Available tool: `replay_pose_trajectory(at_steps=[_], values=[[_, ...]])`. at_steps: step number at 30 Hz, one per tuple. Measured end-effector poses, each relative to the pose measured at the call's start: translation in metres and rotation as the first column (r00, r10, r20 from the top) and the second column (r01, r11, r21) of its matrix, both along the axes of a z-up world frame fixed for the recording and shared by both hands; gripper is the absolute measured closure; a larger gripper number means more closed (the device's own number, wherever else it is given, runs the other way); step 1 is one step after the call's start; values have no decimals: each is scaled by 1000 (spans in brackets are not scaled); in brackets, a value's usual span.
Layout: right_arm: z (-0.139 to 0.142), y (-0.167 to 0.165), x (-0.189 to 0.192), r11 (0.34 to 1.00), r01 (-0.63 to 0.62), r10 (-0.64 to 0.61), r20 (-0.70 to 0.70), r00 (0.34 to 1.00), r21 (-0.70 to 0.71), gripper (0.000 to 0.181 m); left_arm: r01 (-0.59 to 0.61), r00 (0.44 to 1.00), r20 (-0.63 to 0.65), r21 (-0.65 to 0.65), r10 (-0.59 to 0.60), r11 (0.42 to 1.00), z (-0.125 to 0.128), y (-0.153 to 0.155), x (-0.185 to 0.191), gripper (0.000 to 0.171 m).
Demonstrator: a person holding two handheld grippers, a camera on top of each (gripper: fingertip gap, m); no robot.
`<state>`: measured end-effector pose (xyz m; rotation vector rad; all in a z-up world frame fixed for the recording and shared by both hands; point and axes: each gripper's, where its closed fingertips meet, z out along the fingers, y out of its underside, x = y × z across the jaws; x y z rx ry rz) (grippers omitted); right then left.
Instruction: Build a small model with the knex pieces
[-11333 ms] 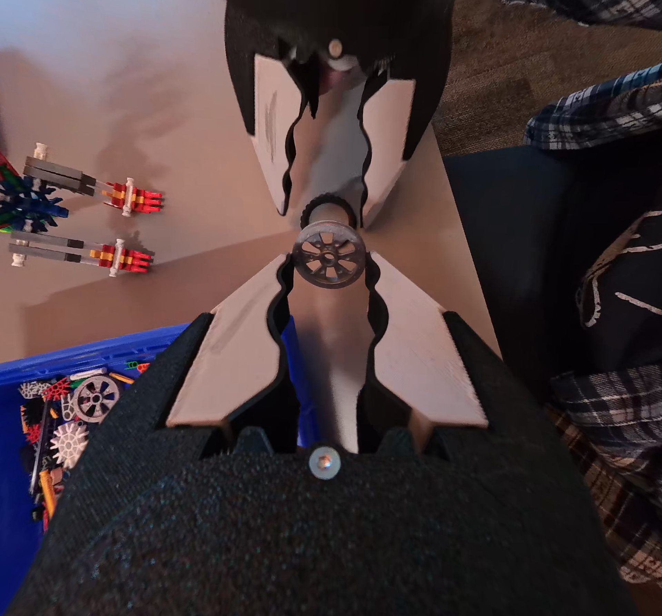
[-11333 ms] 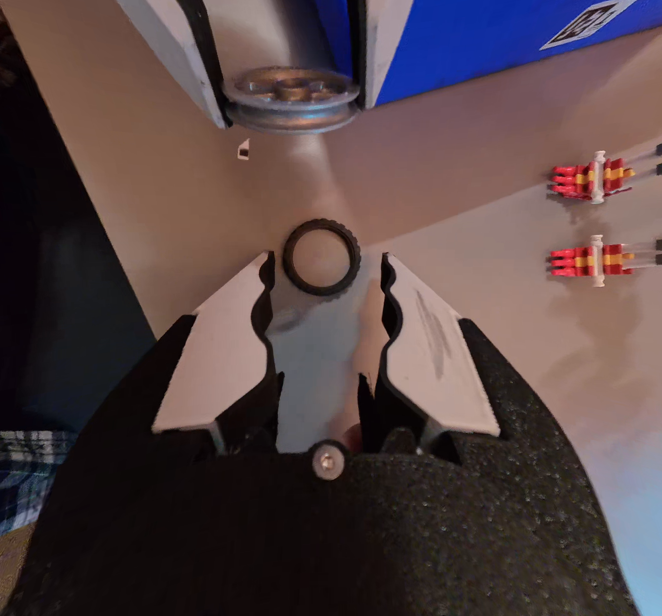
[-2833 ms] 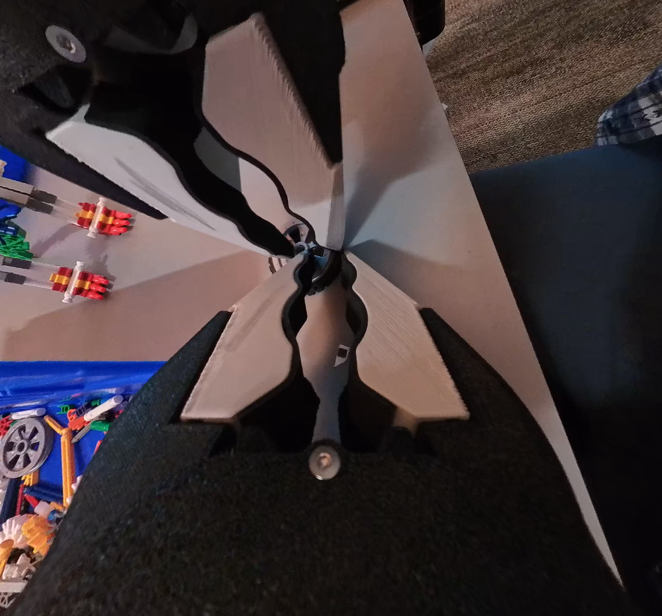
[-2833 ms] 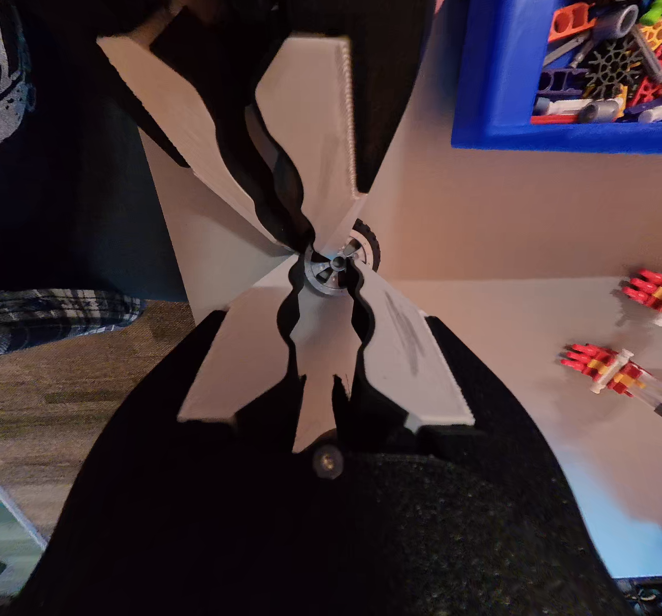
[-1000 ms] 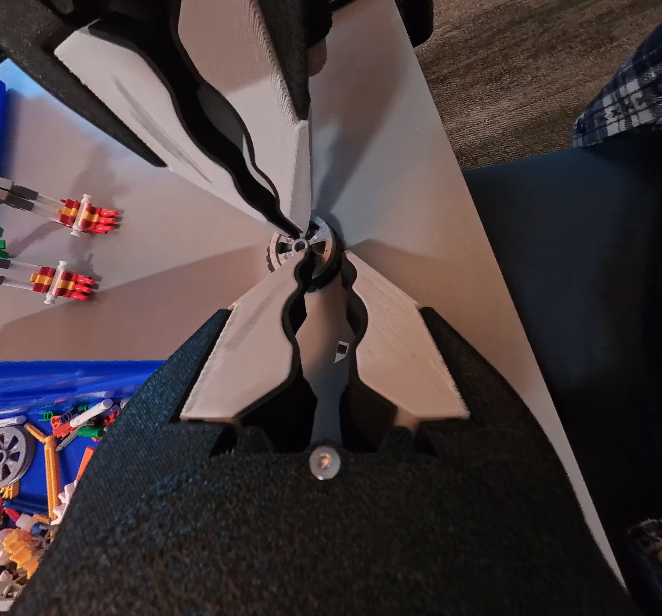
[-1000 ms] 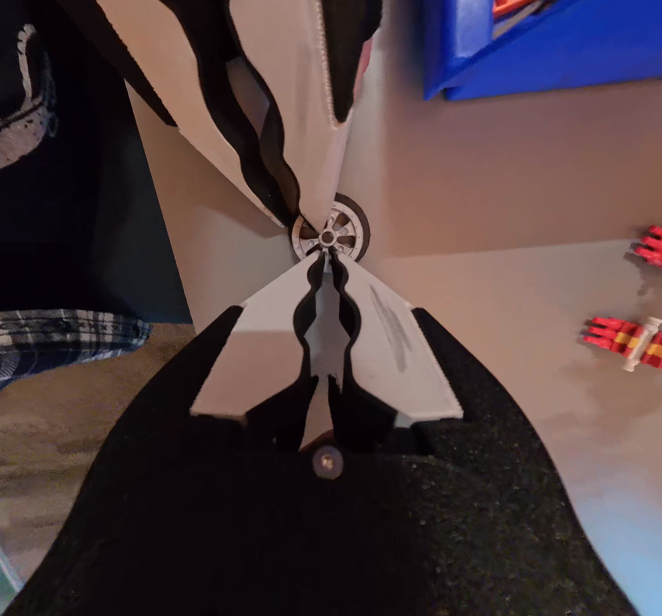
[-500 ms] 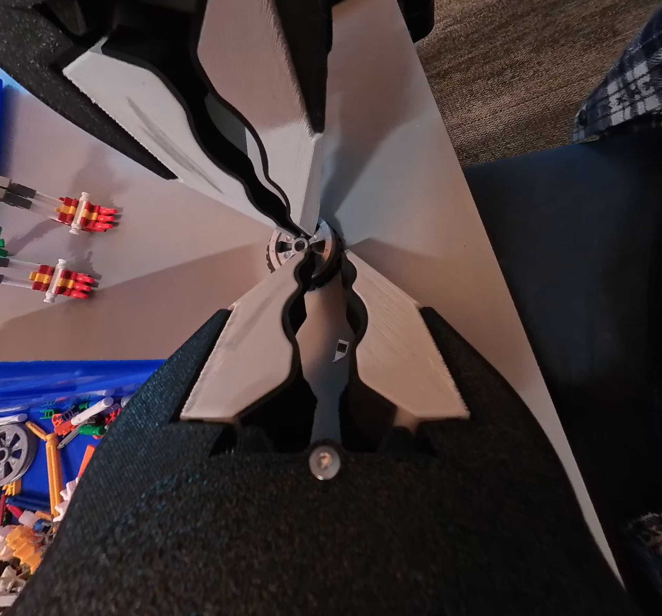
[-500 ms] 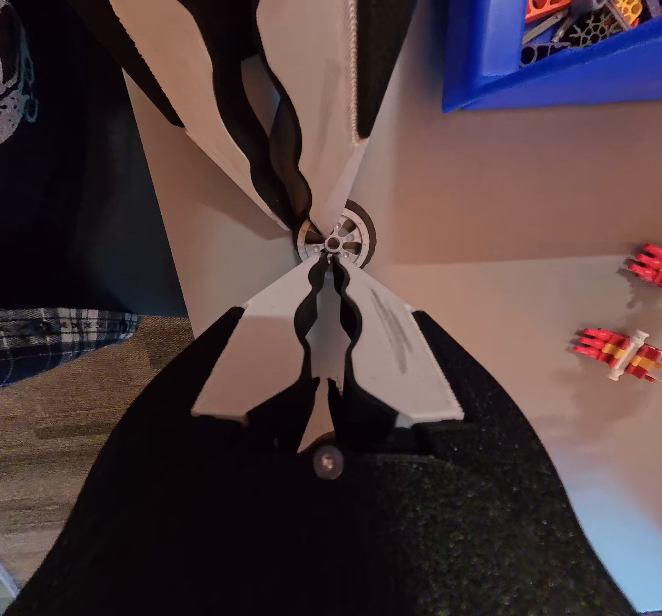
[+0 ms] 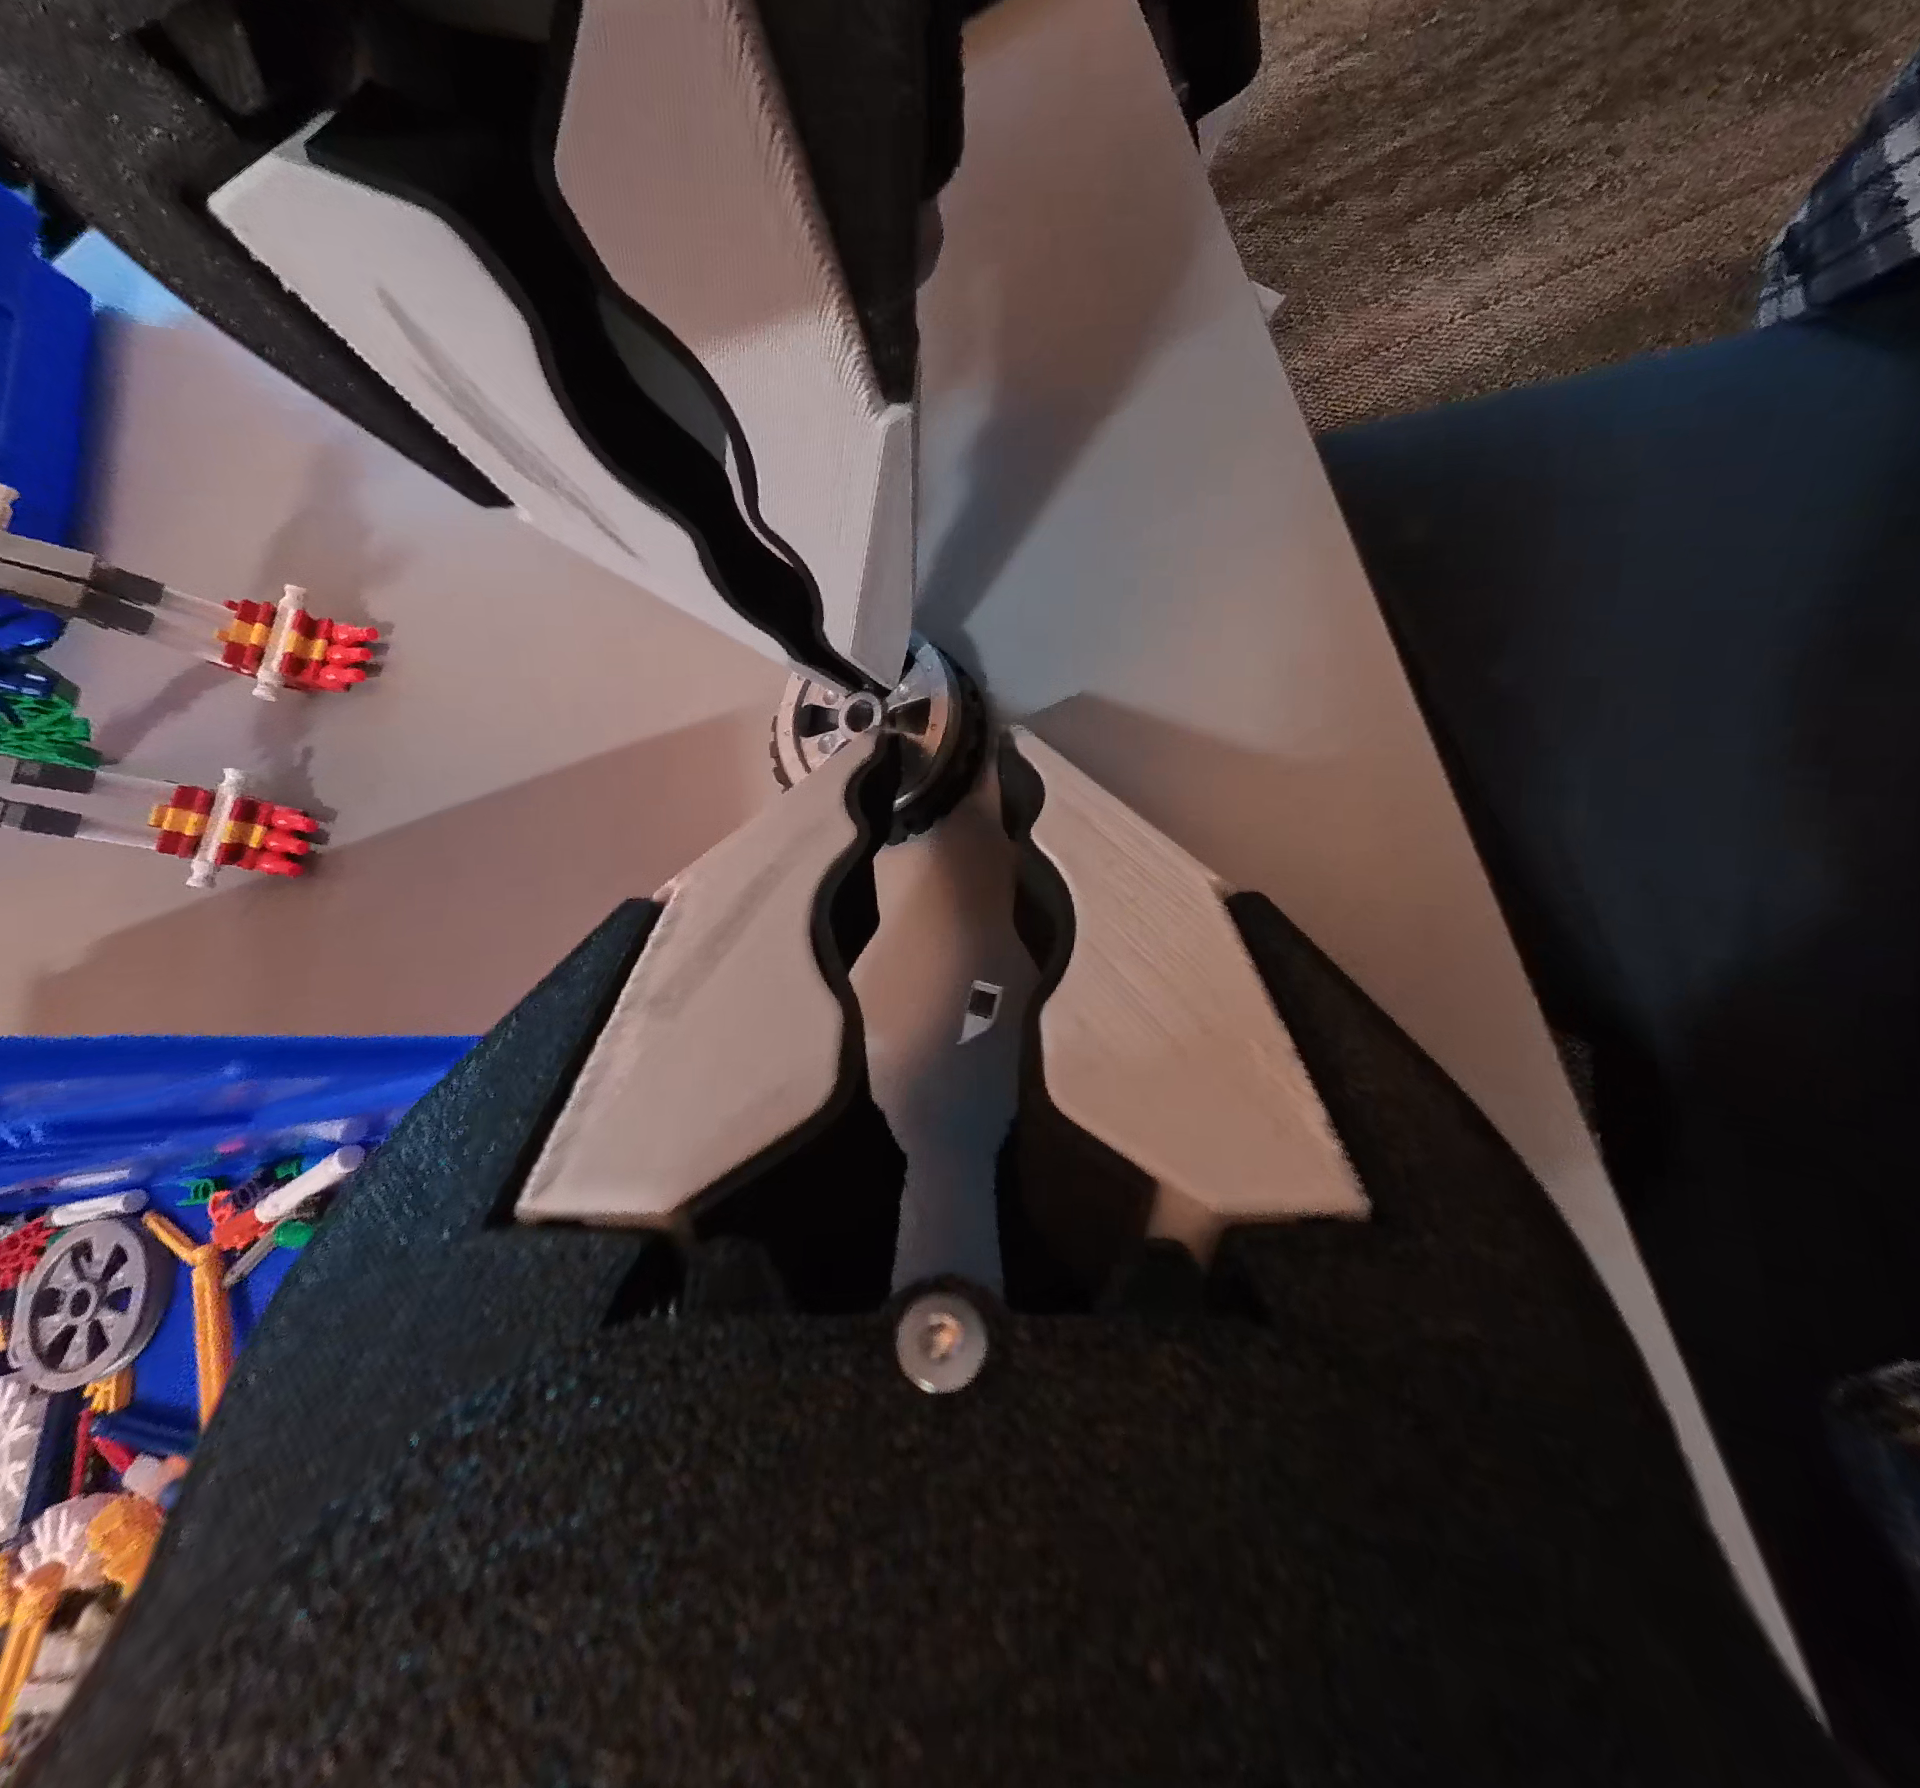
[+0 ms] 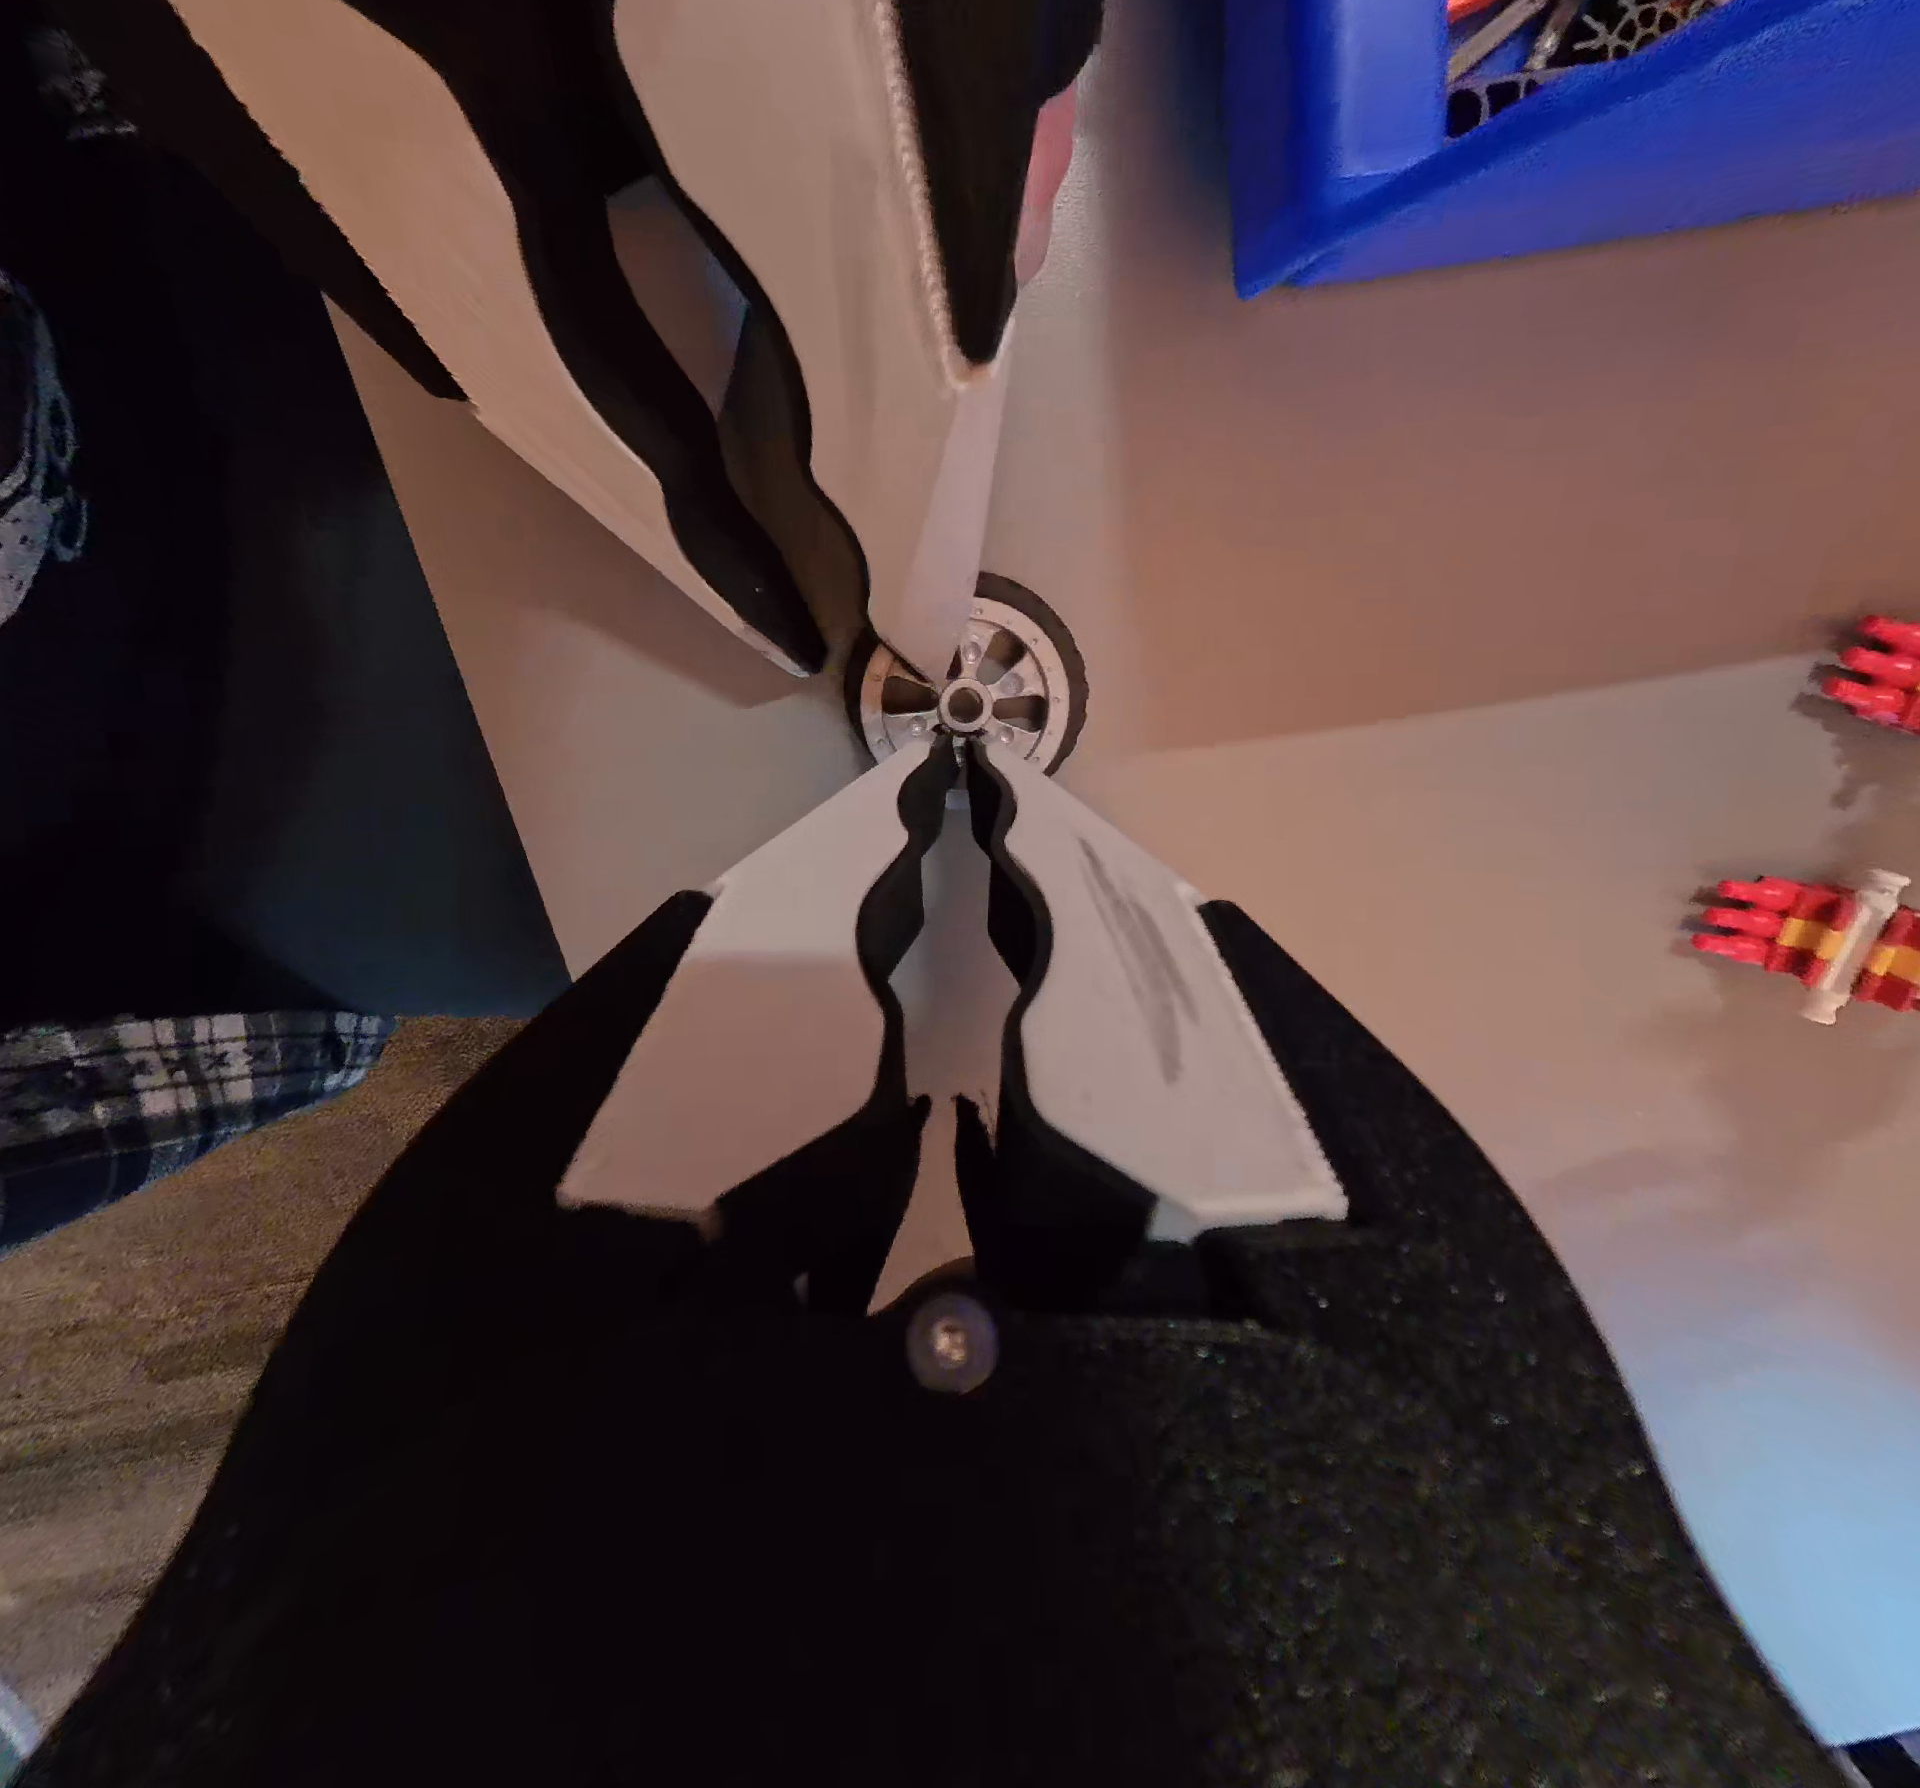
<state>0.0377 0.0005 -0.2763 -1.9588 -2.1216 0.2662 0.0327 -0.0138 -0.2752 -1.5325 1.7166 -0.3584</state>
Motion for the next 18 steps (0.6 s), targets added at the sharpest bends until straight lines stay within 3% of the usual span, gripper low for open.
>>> replay_pose_trajectory(at_steps=[12, 18], values=[[1, 1, 0, 997, 72, -73, -87, 994, -23, 177, 3, 1000, -26, 108, 0, 994, 2, -5, -8, 153], [4, 0, 1, 994, 108, -108, -106, 988, -5, 176, 0, 999, -34, 93, 3, 996, 1, -3, -8, 155]])
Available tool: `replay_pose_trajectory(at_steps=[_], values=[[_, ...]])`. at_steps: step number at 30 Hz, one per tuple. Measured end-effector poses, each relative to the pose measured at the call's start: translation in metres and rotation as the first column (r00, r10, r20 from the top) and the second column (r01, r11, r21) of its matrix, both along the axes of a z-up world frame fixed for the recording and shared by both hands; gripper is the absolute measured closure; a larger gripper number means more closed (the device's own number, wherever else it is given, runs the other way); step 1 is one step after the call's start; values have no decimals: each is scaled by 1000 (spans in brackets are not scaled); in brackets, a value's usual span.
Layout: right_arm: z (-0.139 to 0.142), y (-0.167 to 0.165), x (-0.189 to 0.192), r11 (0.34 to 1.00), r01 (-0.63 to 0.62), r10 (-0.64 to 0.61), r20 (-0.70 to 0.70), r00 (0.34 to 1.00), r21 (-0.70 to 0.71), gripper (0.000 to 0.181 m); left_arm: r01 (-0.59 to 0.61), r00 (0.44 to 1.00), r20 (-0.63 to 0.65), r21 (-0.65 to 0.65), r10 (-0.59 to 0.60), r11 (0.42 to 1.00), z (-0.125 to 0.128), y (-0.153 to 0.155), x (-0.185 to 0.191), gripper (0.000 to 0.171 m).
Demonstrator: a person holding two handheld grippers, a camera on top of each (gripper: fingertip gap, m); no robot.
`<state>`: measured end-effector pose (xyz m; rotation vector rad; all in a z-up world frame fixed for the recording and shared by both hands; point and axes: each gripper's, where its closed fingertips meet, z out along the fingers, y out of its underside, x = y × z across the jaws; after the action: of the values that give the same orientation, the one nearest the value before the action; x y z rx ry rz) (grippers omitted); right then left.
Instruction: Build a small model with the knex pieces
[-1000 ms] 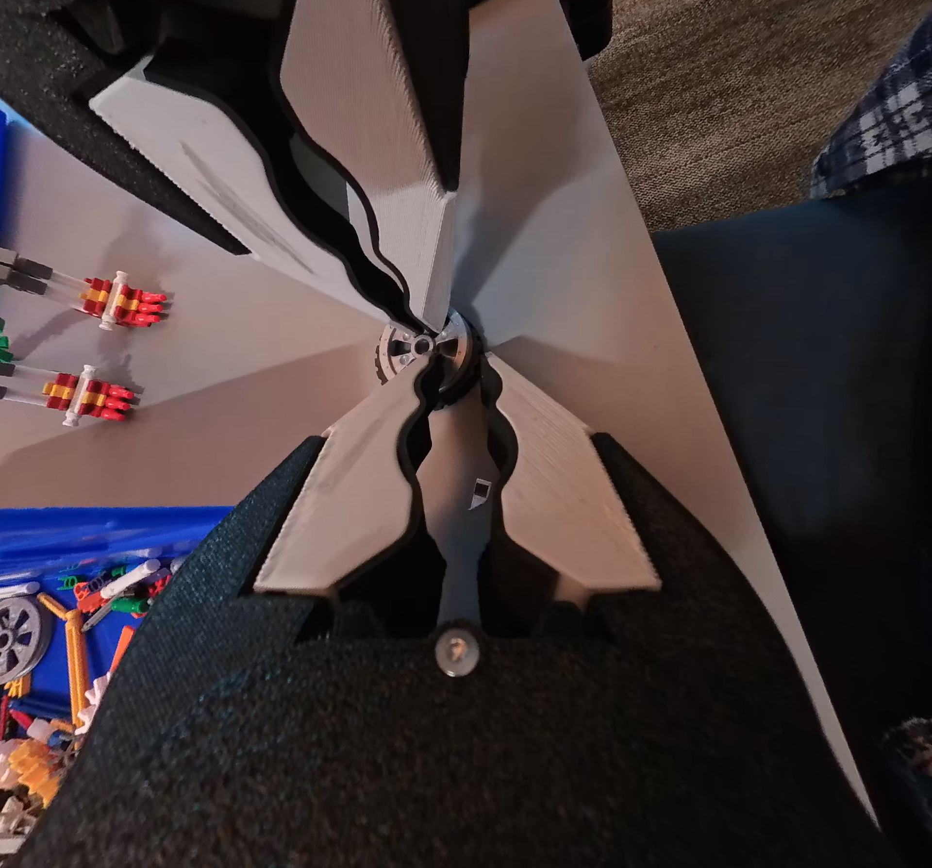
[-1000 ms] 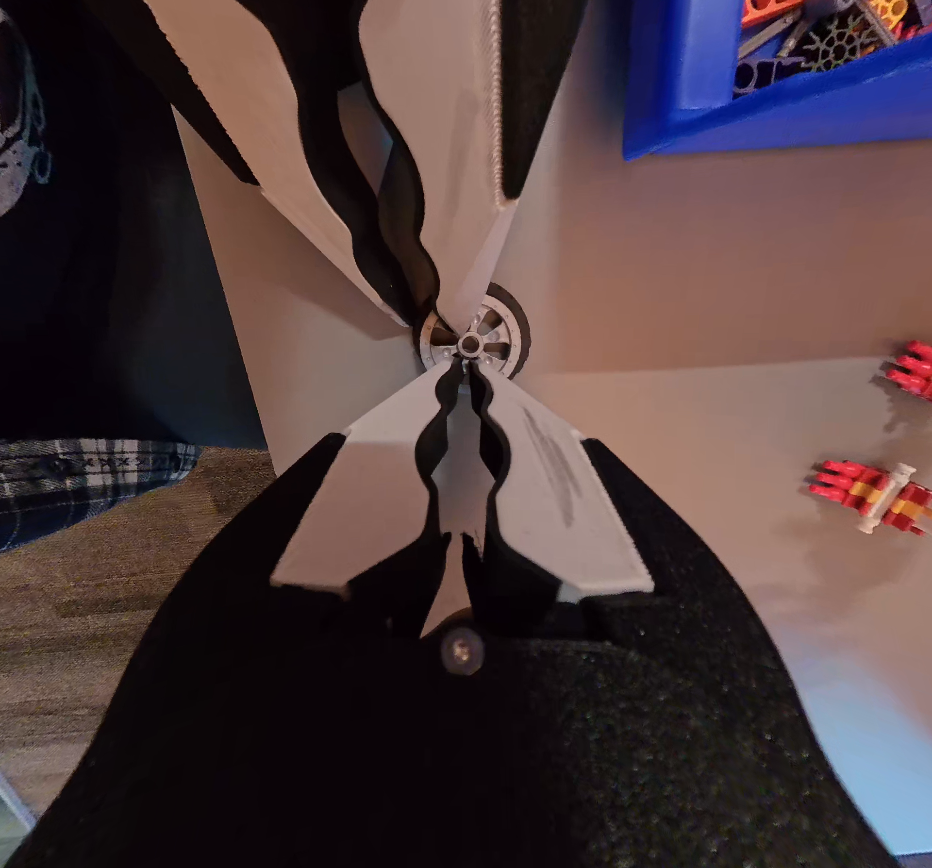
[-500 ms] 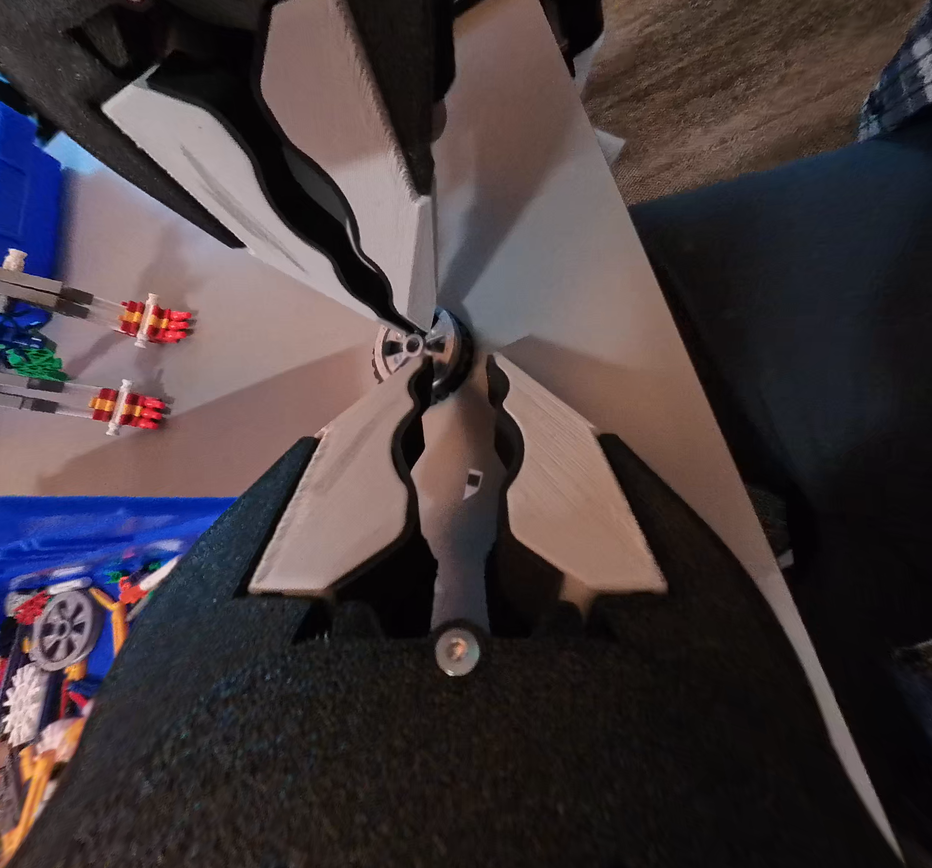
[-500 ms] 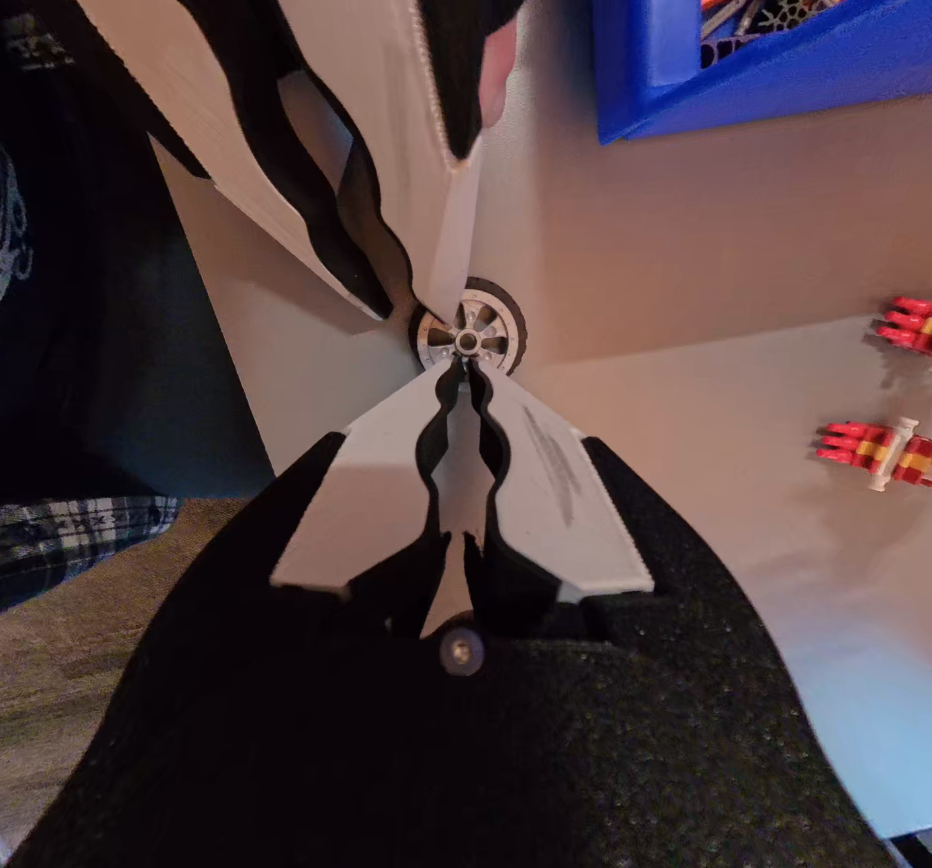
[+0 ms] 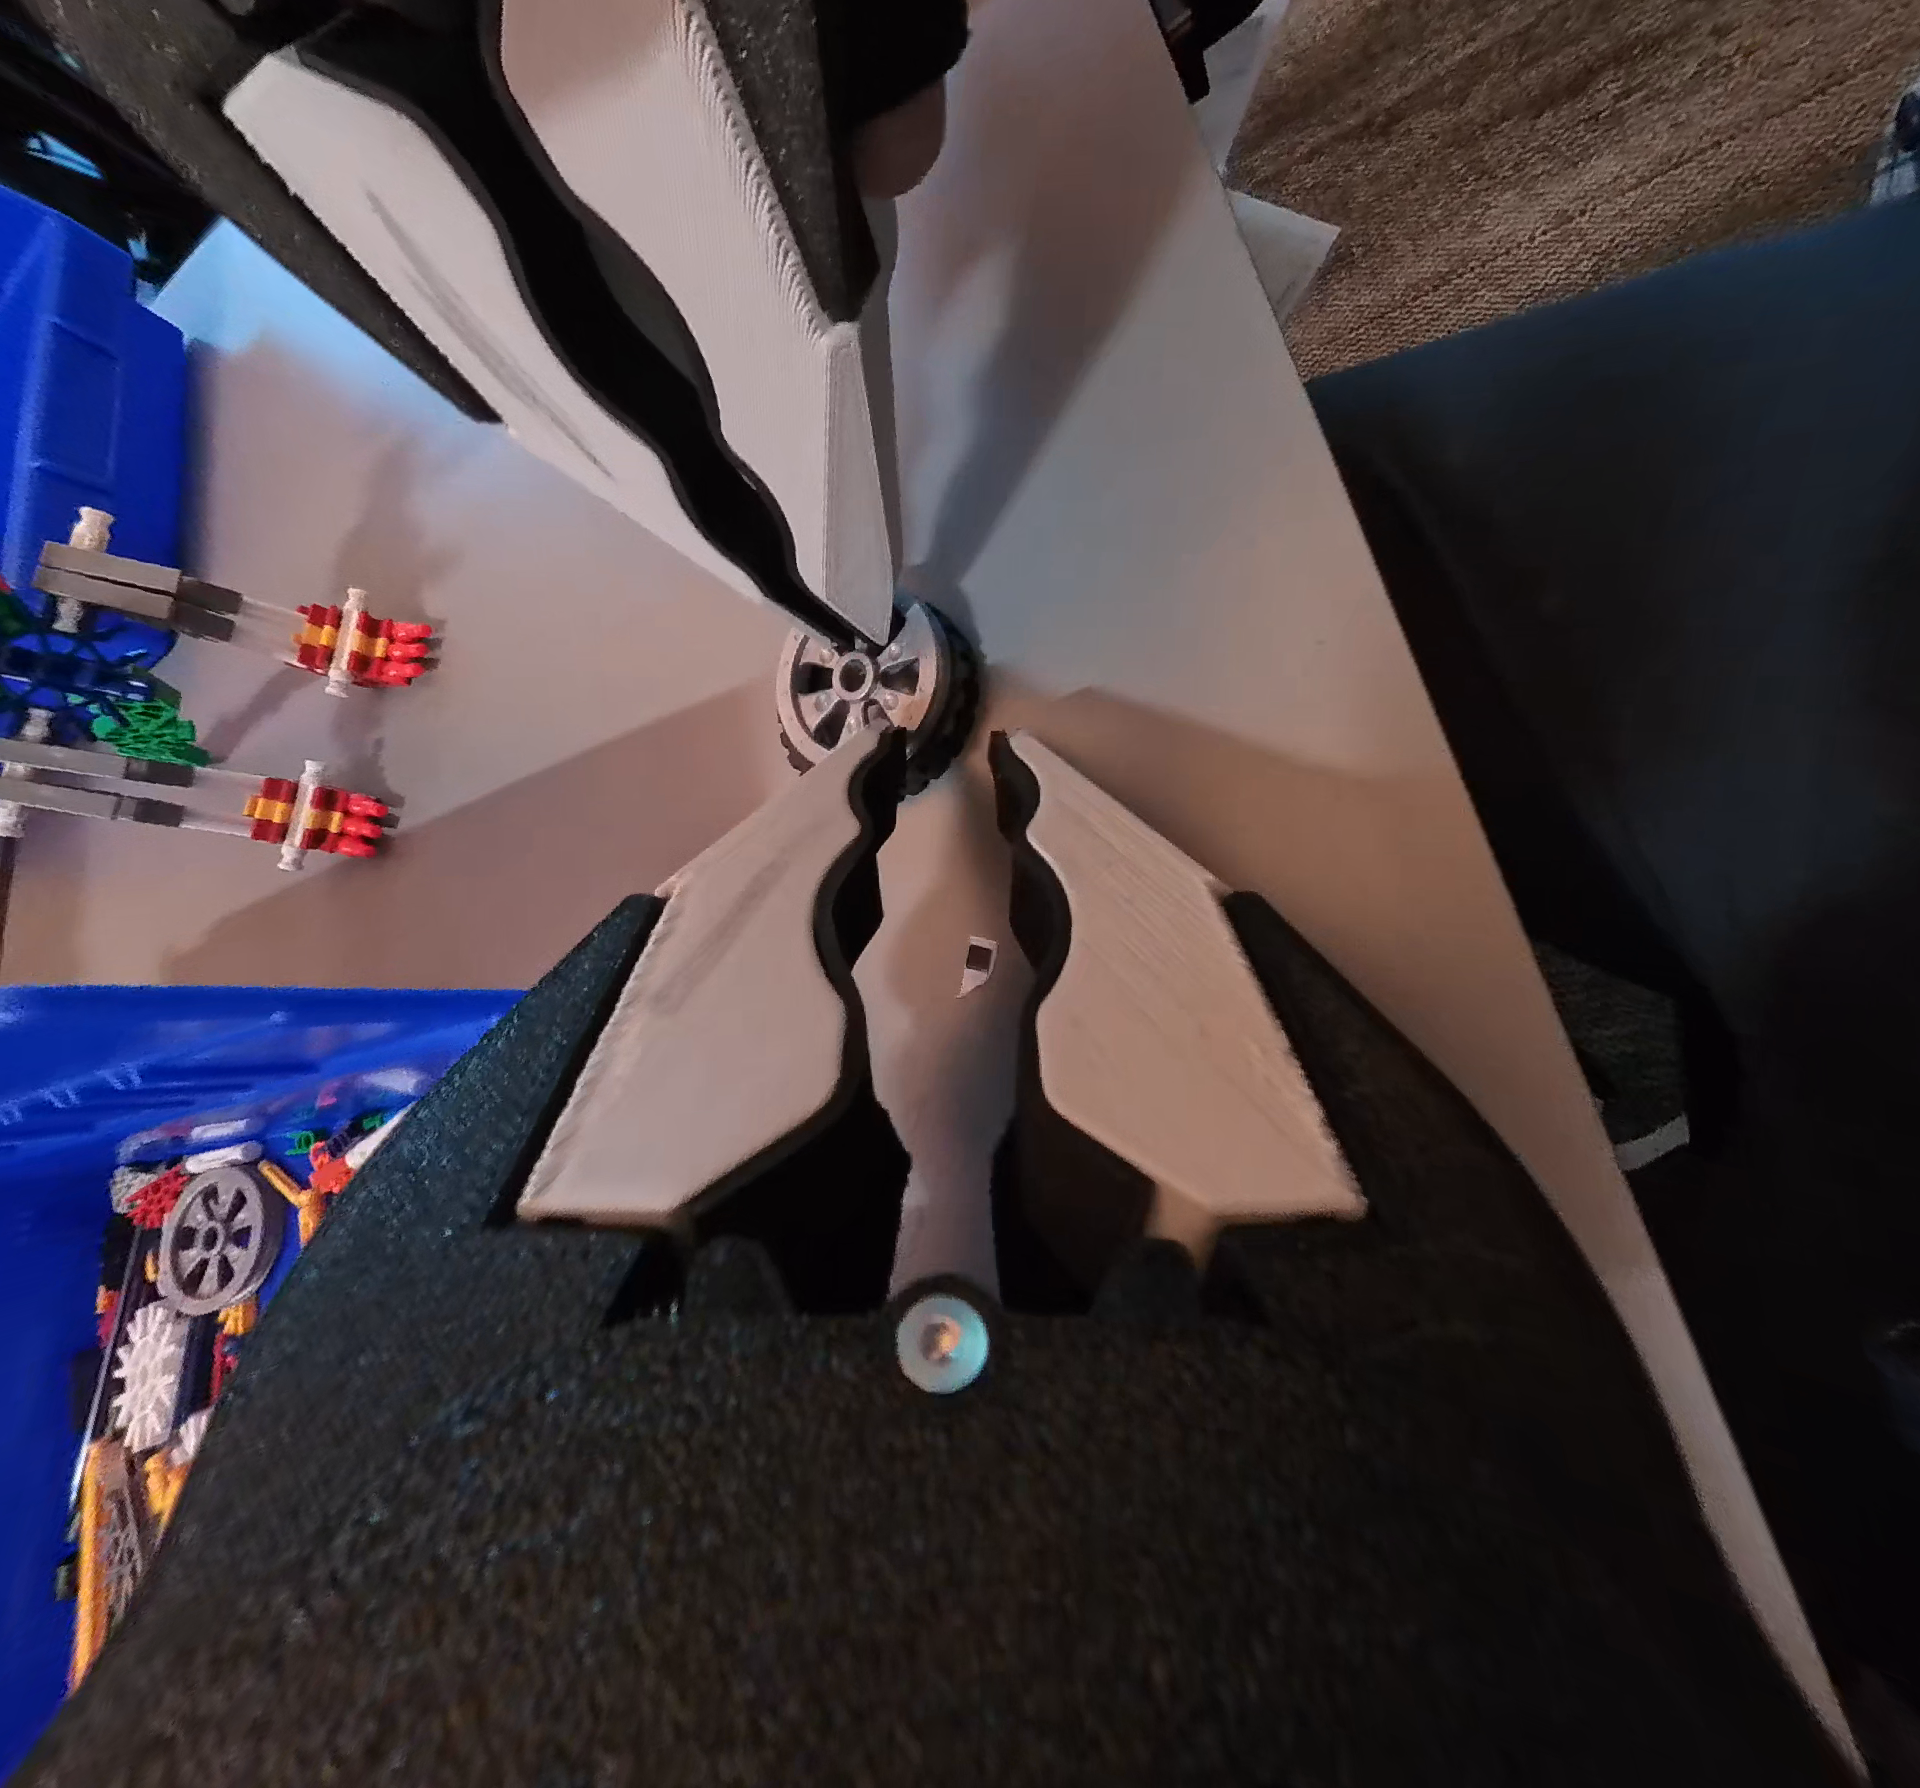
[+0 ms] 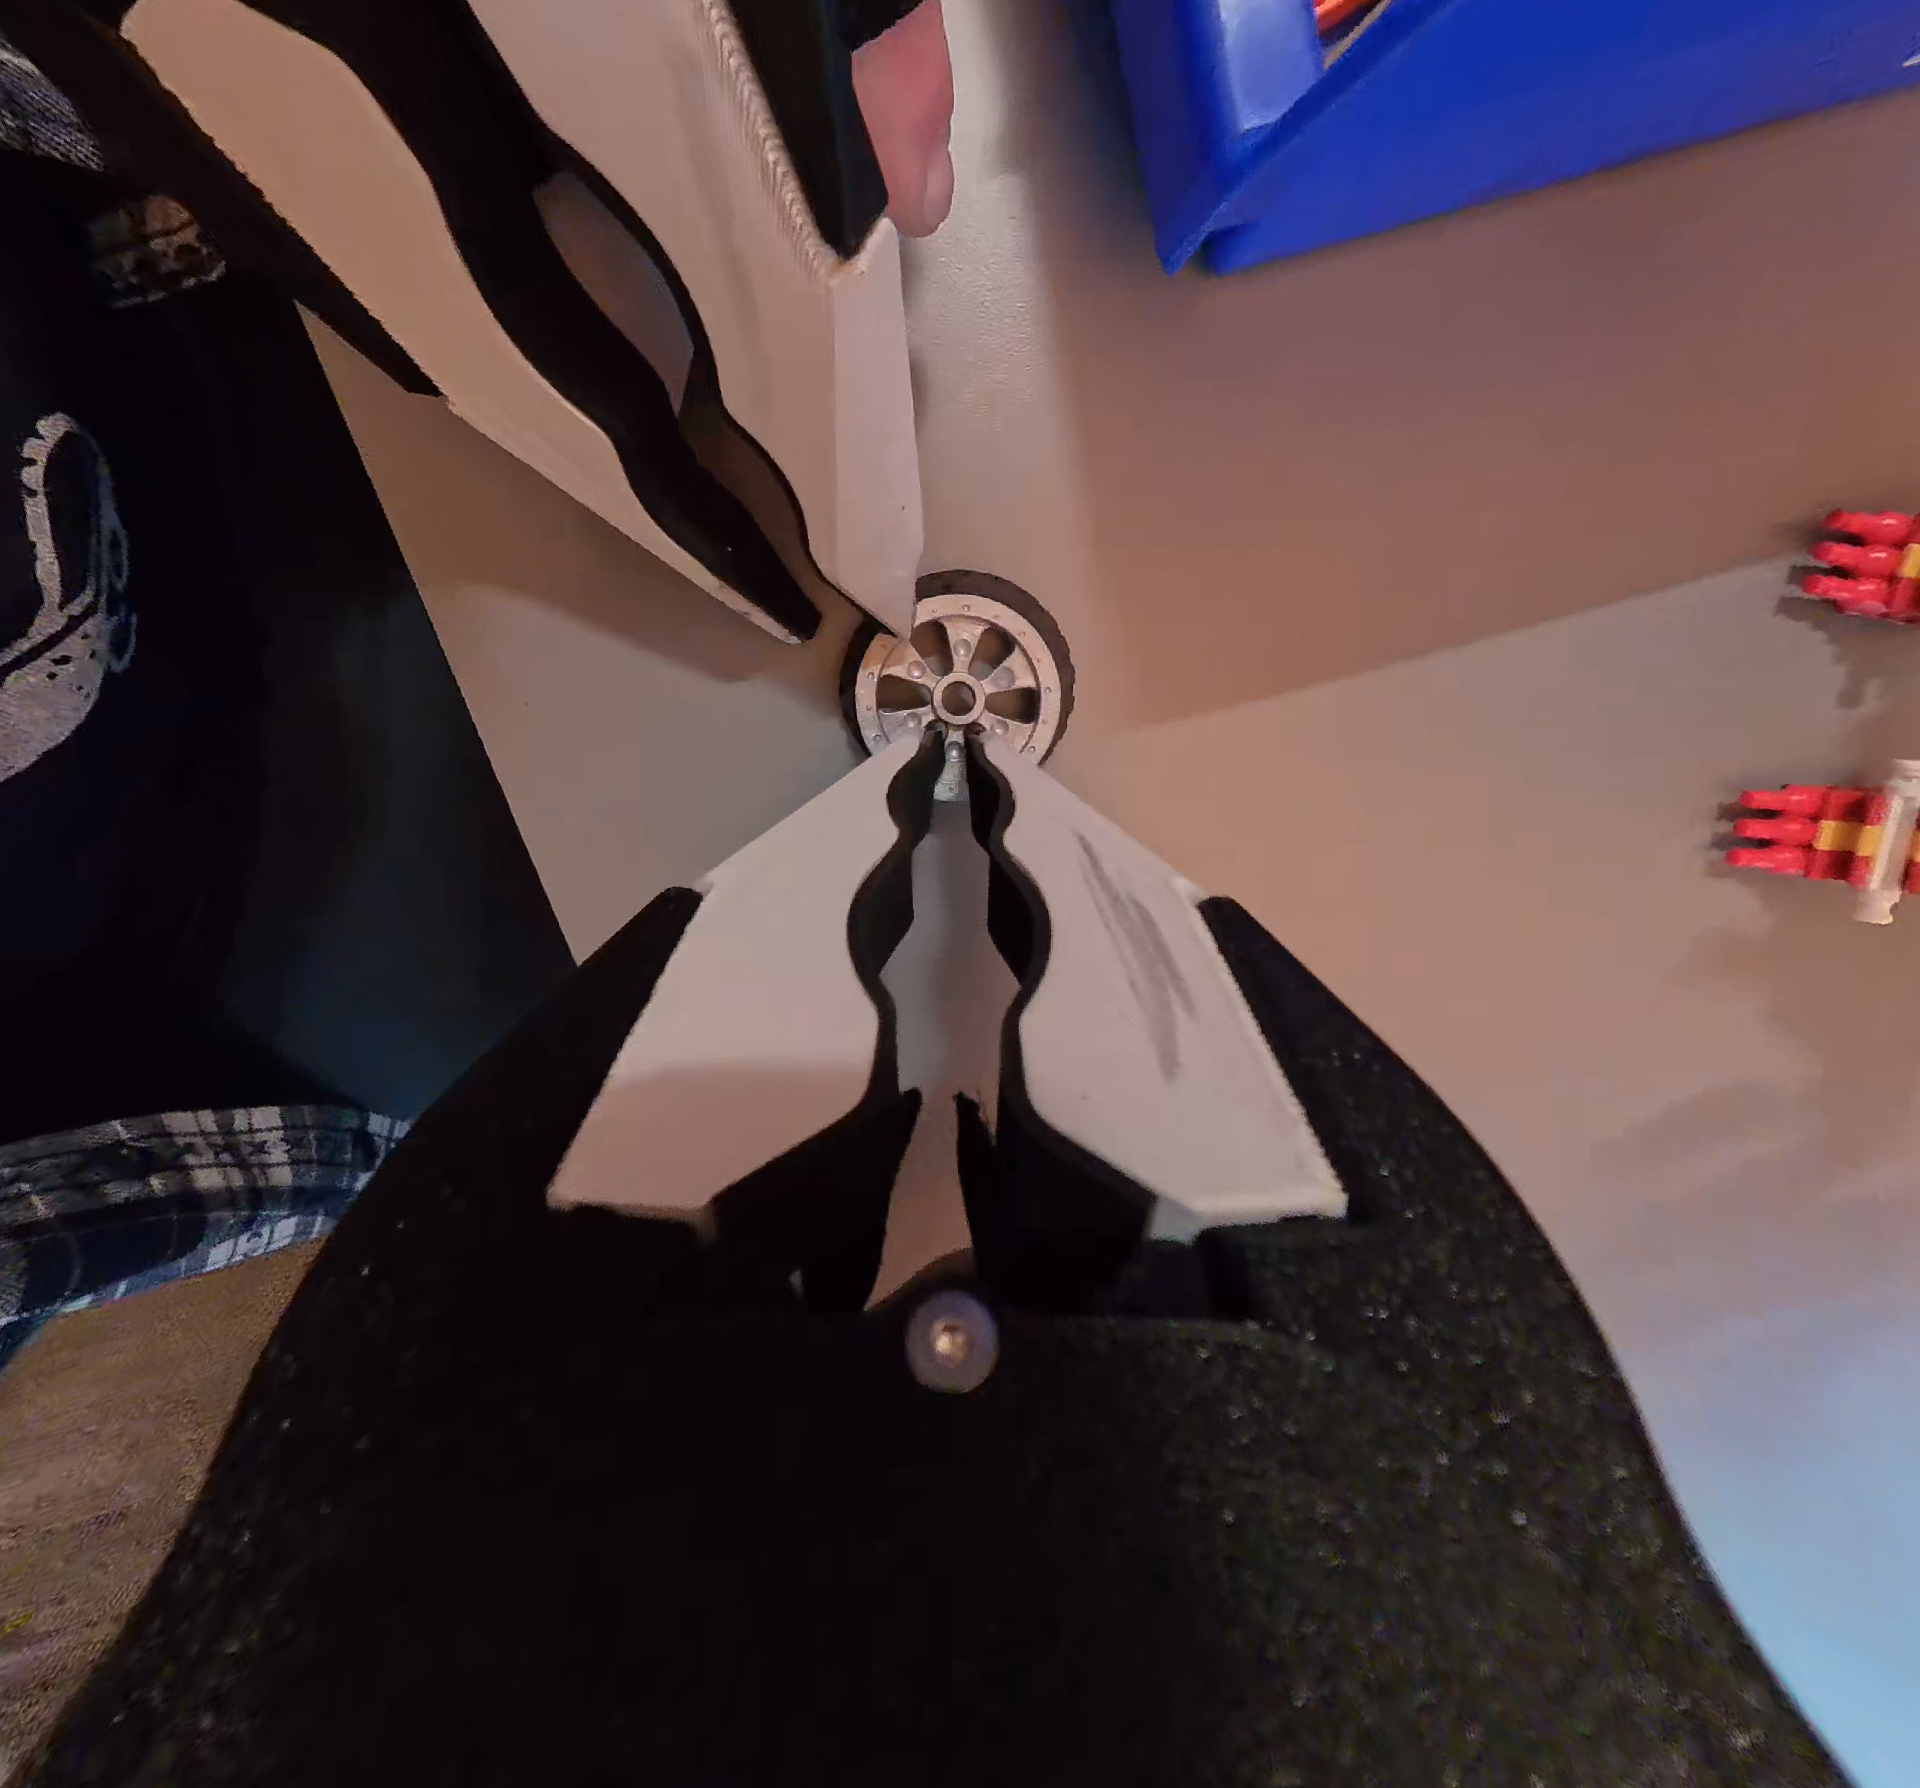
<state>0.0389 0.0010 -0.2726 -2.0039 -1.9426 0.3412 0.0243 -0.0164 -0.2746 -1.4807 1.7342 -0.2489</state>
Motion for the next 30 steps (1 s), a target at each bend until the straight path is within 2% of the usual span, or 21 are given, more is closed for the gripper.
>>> replay_pose_trajectory(at_steps=[8, 17, 21, 25, 30], values=[[0, 2, -2, 998, -33, 29, 79, 996, 46, 179, -16, 1000, -18, 13, 16, 1000, -2, 4, 1, 163], [-3, 1, -4, 994, -102, 108, 170, 980, -40, 181, -28, 999, -29, -1, 27, 1000, -2, 4, 0, 163], [-3, 1, -5, 992, -86, 98, 129, 987, -94, 181, -30, 999, -25, 4, 30, 1000, -2, 4, 0, 163], [-4, 0, -6, 994, -98, 105, 166, 980, -55, 181, -29, 999, -21, 15, 29, 999, -1, 3, 1, 163], [-4, 0, -7, 996, -76, 81, 122, 989, -44, 181, -20, 1000, -16, 18, 20, 1000, -1, 3, 1, 164]])
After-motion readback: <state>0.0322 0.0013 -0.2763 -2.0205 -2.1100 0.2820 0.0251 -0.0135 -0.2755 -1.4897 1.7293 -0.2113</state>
